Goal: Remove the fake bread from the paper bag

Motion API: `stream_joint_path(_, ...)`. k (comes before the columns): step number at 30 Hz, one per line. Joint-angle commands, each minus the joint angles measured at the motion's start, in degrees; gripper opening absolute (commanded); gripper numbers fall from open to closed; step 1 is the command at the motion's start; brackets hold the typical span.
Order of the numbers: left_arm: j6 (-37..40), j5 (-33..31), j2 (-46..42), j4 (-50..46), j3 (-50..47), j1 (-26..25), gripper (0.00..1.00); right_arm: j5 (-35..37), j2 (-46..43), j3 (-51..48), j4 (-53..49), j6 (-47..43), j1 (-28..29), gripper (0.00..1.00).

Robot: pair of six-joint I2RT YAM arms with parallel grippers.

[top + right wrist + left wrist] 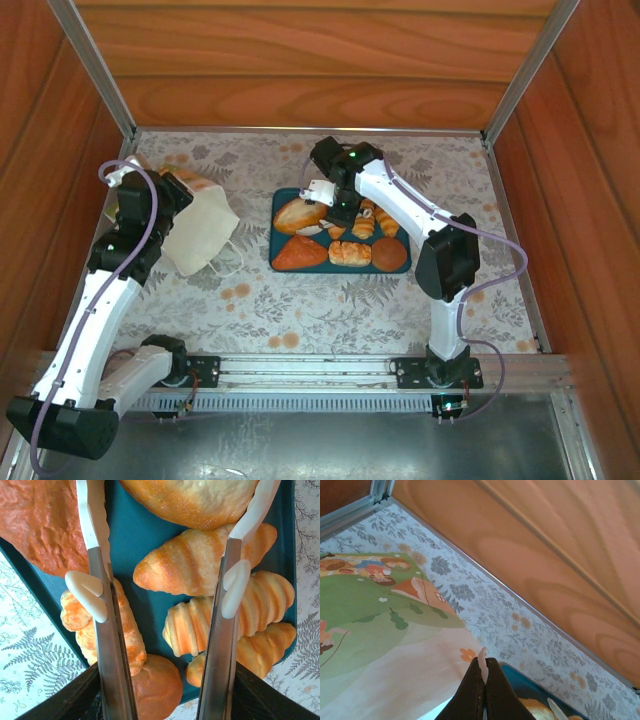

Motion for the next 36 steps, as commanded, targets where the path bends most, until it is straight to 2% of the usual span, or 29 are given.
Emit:
stream_joint_path(1, 0.89, 0.71, 0.14, 0.15, -0.24, 0.29, 0.0, 0.94, -1.96, 1.02, -1.63, -1.44, -0.47, 0.6)
stream_joint_path(4, 0.91, 0.96, 0.22, 0.19, -0.29, 0.34, 0.0, 0.9, -2.75, -0.1, -1.21, -1.82, -0.6, 0.58)
stream_joint_path(11, 0.55, 1.74, 0.58, 0.19, -0.03, 0.42, 0.0, -2.85, -2.56, 0.27, 0.46, -5.86, -1.04, 0.48)
stream_joint_path(19, 0.92, 2.02, -0.59, 0.1, -0.21, 0.45, 0.0, -9.6, -1.79, -0.14, 2.92, -10.76, -3.09, 0.48)
stream_joint_path(27, 0.75, 1.96, -0.92, -0.25, -0.29, 0.37, 0.0, -10.2, -0.57, -0.06, 2.52, -13.11, -4.87, 0.5)
stream_joint_path(32, 0.8, 1.99, -0.27, -0.25, 0.03, 0.38, 0.0, -9.03, -1.45, -0.9, 3.91, -12.28, -5.5, 0.58)
stream_joint_path(36, 0.83, 2.38, 0.49, -0.25, 0.61, 0.4, 0.0, -8.5, -1.99, 0.74, 3.94, -10.59, -5.5, 0.61)
